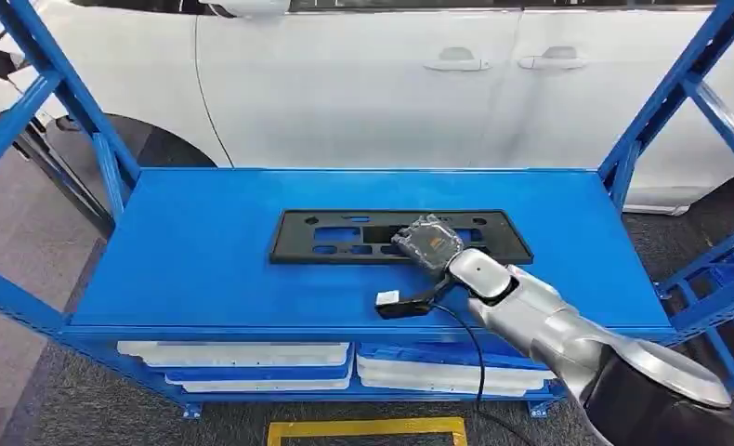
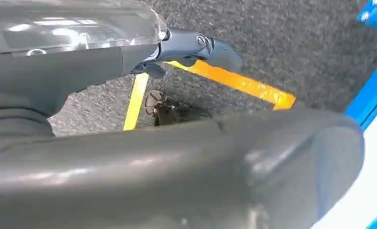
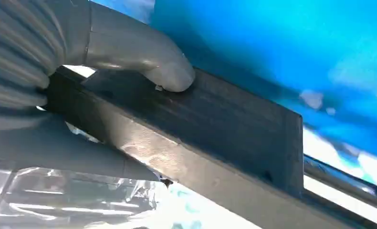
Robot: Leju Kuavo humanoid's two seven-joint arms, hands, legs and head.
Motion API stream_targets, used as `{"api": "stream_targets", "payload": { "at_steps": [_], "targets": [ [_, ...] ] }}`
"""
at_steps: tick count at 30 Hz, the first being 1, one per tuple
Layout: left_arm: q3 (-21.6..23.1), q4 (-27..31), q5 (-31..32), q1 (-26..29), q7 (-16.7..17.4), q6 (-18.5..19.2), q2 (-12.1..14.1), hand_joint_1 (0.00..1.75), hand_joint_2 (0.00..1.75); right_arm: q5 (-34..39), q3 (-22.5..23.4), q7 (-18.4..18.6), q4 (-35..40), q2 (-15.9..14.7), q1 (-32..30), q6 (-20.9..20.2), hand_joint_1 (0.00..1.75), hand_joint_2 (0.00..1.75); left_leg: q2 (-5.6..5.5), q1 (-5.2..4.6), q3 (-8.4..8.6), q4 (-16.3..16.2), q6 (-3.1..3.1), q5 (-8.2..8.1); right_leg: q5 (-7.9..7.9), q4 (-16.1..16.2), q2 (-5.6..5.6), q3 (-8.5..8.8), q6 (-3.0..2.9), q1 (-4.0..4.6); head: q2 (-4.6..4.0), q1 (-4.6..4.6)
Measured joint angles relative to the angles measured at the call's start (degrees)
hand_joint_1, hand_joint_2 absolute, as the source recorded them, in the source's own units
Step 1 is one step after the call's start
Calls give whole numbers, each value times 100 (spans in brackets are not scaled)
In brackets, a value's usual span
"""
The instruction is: Take the parts from the cabinet and place them on the table.
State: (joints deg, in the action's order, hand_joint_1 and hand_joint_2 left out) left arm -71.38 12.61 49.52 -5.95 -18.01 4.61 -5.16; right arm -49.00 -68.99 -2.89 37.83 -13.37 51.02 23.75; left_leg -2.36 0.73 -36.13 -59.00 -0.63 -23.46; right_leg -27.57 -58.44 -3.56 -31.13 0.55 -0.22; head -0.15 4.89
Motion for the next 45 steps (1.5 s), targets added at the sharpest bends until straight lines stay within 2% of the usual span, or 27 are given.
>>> {"api": "stream_targets", "payload": {
  "at_steps": [2,4,5,8,10,12,13,14,17,19,20,21,23,24,26,28,29,30,33,34,35,38,39,41,43,44,45],
  "targets": [
    [26,0,24,10,-51,55,2,0,0,876,402,-857,101,-81,-39,92,175,175,-1,-49,-12,-11,99,4,25,45,-5,-3,65,-32,0,0],
    [59,0,53,2,-107,129,9,0,0,1890,1117,-2076,480,-208,-133,-33,175,175,-39,-7,15,41,182,42,-82,-57,29,-65,105,-63,0,-4],
    [83,0,75,-11,-105,168,24,0,0,2388,1504,-2510,801,-221,-191,-306,175,175,-28,-8,12,41,216,40,-287,-376,128,-206,101,-83,0,-2],
    [98,0,72,-48,-133,277,72,0,0,3715,2467,-2959,2221,-223,-670,-1407,175,175,-18,-23,18,37,254,21,-800,-1732,279,-852,108,-83,0,-2],
    [98,0,68,-23,-155,321,92,0,0,4449,3040,-2942,3396,-178,-1038,-1990,175,175,-16,-40,41,34,268,0,-611,-1748,287,-925,82,-83,0,-2],
    [98,0,66,3,-164,330,109,0,0,4638,3473,-2863,4113,75,-1142,-2124,175,175,33,-64,103,34,261,-39,-44,-837,262,-535,8,-51,0,-2],
    [98,0,66,18,-175,332,111,0,0,4659,3700,-2850,4403,253,-1162,-2159,175,175,69,-70,141,37,249,-60,223,-312,127,-313,-78,2,0,-2],
    [98,-2,66,33,-182,337,109,0,0,4728,3859,-2940,4610,407,-1196,-2201,175,175,107,-104,153,28,220,-82,160,-132,-55,-249,-130,88,0,-2],
    [98,-2,73,78,-245,395,127,0,0,5207,4190,-3230,5338,673,-1413,-2586,175,175,273,-86,128,45,143,-88,131,-1,140,-245,-127,95,0,-2],
    [98,-2,68,65,-295,439,168,0,0,5518,4335,-3143,5952,669,-1583,-2890,175,175,305,-89,129,-23,77,-170,206,117,203,-178,-145,15,0,-2],
    [98,-2,46,64,-319,461,168,0,0,5615,4375,-3105,6169,609,-1633,-3010,175,175,287,-92,65,-208,52,-323,211,136,233,-164,-175,8,0,0],
    [98,-2,20,62,-341,485,168,0,0,5737,4377,-3066,6468,510,-1753,-3172,175,175,279,-74,-141,-711,23,-617,208,136,260,-155,-191,8,0,-2],
    [94,-2,-39,63,-370,485,179,0,0,5849,4377,-3060,6835,362,-2046,-3388,175,175,278,-48,-503,-1514,-20,-955,202,133,296,-149,-199,17,0,-2],
    [87,-2,-52,66,-374,470,184,0,0,5864,4372,-3051,6993,275,-2203,-3486,175,175,278,-39,-612,-1735,-37,-986,200,129,320,-150,-195,16,0,-2],
    [63,-2,-98,65,-361,409,199,0,0,5814,4304,-3044,7185,166,-2457,-3564,175,175,277,-10,-426,-1359,-61,-695,207,99,376,-148,-173,0,0,-2],
    [50,-2,-102,63,-304,363,236,0,0,5709,4252,-3040,7300,85,-2630,-3516,175,175,225,29,109,-309,-77,-203,171,30,436,-158,-119,-16,0,-2],
    [46,-2,-102,61,-285,361,247,0,0,5696,4232,-3042,7363,39,-2692,-3501,175,175,106,26,241,-80,-49,-266,150,-12,455,-194,-76,2,0,-2],
    [44,-2,-102,60,-265,356,254,0,0,5696,4226,-3049,7401,4,-2750,-3481,175,175,120,2,213,-47,24,-207,149,-57,487,-220,-51,0,0,-2],
    [15,-2,-105,64,-190,326,286,0,0,5724,4224,-3081,7501,0,-2958,-3414,175,175,148,-39,190,-59,126,-158,209,-16,491,-237,56,-26,0,-2],
    [6,-2,-107,60,-179,306,286,0,0,5737,4224,-3097,7517,0,-3020,-3416,175,175,183,-2,180,10,206,-102,168,-52,487,-257,74,-34,0,-2],
    [-9,-2,-124,54,-140,291,291,0,0,5744,4228,-3114,7527,0,-3080,-3422,175,175,207,-11,154,30,249,-68,-36,-196,440,-312,87,-45,0,-2],
    [-44,-2,-144,67,-88,254,306,0,0,5766,4230,-3165,7527,4,-3249,-3435,175,175,261,-42,-7,30,301,39,-877,-1477,413,-751,131,-62,0,-2],
    [-46,-2,-144,67,-85,247,308,0,0,5768,4230,-3169,7527,6,-3291,-3435,175,175,271,-52,-57,27,302,71,-962,-1705,413,-807,132,-61,0,-2],
    [-53,-2,-146,66,-85,236,310,0,0,5783,4230,-3178,7527,6,-3351,-3440,175,175,292,-77,-184,26,295,170,-759,-1473,409,-545,94,-52,0,-2],
    [-66,-2,-159,66,-77,206,308,0,0,5842,4230,-3180,7525,4,-3349,-3514,175,175,300,-87,-285,25,279,267,-374,-530,363,100,23,-14,0,-2],
    [-77,-2,-172,65,-68,194,306,0,0,5879,4230,-3178,7519,4,-3331,-3564,175,175,308,-83,-312,19,261,323,-408,14,271,465,-29,27,0,-2],
    [-83,-2,-190,71,-66,192,295,0,0,5921,4230,-3167,7499,4,-3310,-3624,175,175,316,-93,-330,30,225,371,-433,153,223,530,-17,71,0,0]
  ]
}}
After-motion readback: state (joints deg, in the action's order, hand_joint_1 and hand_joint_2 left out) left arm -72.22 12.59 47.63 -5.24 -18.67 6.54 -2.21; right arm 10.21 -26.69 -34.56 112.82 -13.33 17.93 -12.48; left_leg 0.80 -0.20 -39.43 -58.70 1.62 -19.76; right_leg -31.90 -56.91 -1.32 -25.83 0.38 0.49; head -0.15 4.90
